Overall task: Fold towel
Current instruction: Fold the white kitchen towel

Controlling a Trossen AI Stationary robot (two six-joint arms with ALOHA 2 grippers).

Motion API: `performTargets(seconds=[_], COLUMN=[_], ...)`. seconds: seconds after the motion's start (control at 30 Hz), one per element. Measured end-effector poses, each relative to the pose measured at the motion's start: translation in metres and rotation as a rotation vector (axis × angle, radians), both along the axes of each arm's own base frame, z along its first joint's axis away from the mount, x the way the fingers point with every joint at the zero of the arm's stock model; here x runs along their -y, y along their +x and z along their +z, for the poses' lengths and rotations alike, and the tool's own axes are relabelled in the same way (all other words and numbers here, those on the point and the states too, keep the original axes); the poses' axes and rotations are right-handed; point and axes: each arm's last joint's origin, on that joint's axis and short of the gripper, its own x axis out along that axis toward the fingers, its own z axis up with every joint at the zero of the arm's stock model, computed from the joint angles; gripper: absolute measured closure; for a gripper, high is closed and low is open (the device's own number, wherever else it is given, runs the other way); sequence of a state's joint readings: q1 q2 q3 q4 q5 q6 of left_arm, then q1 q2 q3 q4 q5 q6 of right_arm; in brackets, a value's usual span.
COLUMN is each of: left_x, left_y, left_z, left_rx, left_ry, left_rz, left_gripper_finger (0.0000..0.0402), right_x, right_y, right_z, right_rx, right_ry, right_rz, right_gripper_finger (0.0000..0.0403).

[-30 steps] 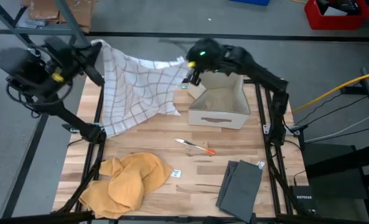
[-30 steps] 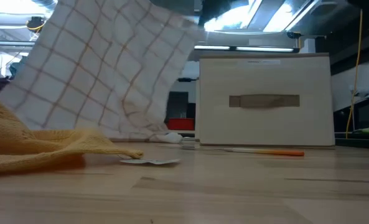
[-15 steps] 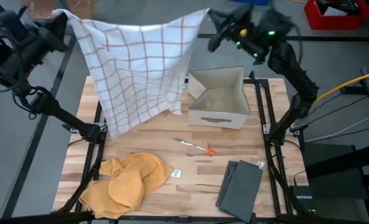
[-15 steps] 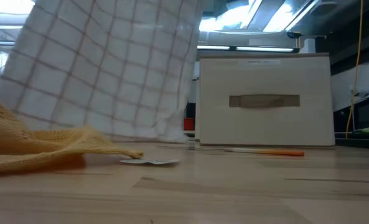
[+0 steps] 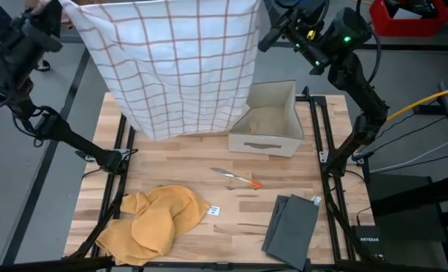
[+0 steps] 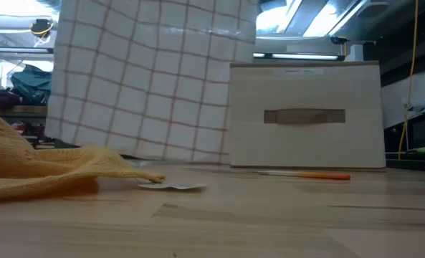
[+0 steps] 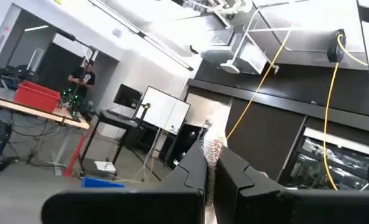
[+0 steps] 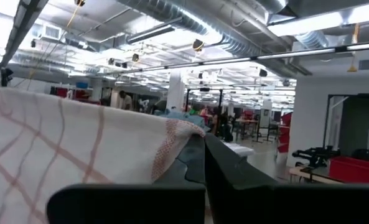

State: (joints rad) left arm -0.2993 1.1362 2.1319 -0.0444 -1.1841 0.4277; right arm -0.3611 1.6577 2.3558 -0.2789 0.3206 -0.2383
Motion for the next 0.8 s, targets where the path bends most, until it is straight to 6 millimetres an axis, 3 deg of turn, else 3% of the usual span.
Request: performTargets(seconds=[0.43, 0.8], left_x=[0.001, 0.014], left_y=[0.004, 0.025], left_z=[-0.003, -0.028], left_rx=[-0.063, -0.203], left_ry=[0.017, -0.023], left_rz=[0.003, -0.170], left_gripper_finger=[0.0402, 0.0401], right_x=[0.021, 0.019], right_y=[-0.007, -0.002], right_z=[-0.006, -0.035], right_rx=[-0.035, -0.342], right_ry=[0.054, 0.172], right_rz=[-0.041, 0.061], right_gripper_finger=[0.0402, 0.0402])
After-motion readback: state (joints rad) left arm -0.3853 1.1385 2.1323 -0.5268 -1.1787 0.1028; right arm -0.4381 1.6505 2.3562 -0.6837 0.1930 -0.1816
